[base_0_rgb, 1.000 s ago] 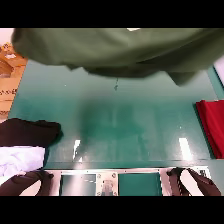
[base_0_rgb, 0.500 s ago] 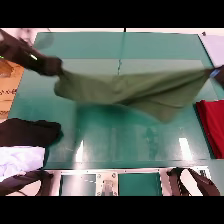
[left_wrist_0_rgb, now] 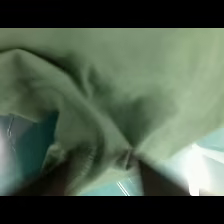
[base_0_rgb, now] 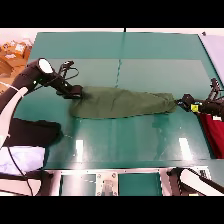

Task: Fold the shirts.

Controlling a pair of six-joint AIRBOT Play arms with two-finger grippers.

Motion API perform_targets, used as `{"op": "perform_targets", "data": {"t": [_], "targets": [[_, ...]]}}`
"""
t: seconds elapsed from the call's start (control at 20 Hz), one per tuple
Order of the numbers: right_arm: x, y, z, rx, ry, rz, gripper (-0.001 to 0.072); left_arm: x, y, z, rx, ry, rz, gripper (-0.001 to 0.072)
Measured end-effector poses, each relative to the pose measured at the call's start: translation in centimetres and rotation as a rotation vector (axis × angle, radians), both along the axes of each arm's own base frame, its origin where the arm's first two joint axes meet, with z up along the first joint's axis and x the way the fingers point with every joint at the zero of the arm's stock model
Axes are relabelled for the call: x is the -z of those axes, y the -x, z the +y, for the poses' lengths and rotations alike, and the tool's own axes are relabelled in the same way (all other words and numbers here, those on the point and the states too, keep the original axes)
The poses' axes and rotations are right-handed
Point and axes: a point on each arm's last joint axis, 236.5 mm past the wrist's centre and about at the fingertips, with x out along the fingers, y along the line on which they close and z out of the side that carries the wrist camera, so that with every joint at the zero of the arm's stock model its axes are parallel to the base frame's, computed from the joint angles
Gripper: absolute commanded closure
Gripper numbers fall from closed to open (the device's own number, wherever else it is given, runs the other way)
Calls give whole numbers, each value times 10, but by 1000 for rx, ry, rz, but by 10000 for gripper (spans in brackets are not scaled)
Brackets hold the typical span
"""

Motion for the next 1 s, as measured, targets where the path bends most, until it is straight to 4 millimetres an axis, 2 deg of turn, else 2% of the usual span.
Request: {"op": "perform_targets", "data": {"t": [0.1,0.15,0.2,0.25,0.3,0.4,0.5,0.6,0.65,0.7,0.75,0.85,1.0], "targets": [[-3,-8,-5,-3,8,-6,623,-7,0,17,-17,-15,20,163],[-5,-10,-6,-8,7,-9,569,-12,4,26,-24,-20,38,163],[-6,-11,-5,-19,3,-7,516,-17,10,34,-33,-23,56,162],[-7,-10,-3,-33,-3,-1,511,-19,16,41,-41,-27,73,163],[-7,-10,-1,-44,-7,4,477,-17,26,47,-49,-30,100,162],[-6,-5,1,-68,-6,23,338,-3,45,53,-60,-36,157,162],[-4,-2,1,-75,-5,42,334,20,60,51,-88,-19,198,163],[-2,0,0,-74,-5,54,331,40,61,45,-132,25,185,165],[-2,1,0,-76,-8,59,331,45,60,39,-150,54,172,276],[-1,3,-1,-74,-6,63,331,50,57,35,-167,81,150,537],[-1,3,-4,-66,-5,65,331,52,52,31,-180,104,126,643],[-1,8,-9,-56,-19,79,332,53,45,25,-188,141,85,680],[0,20,-26,-10,-52,107,331,53,44,20,-164,166,59,681]]}}
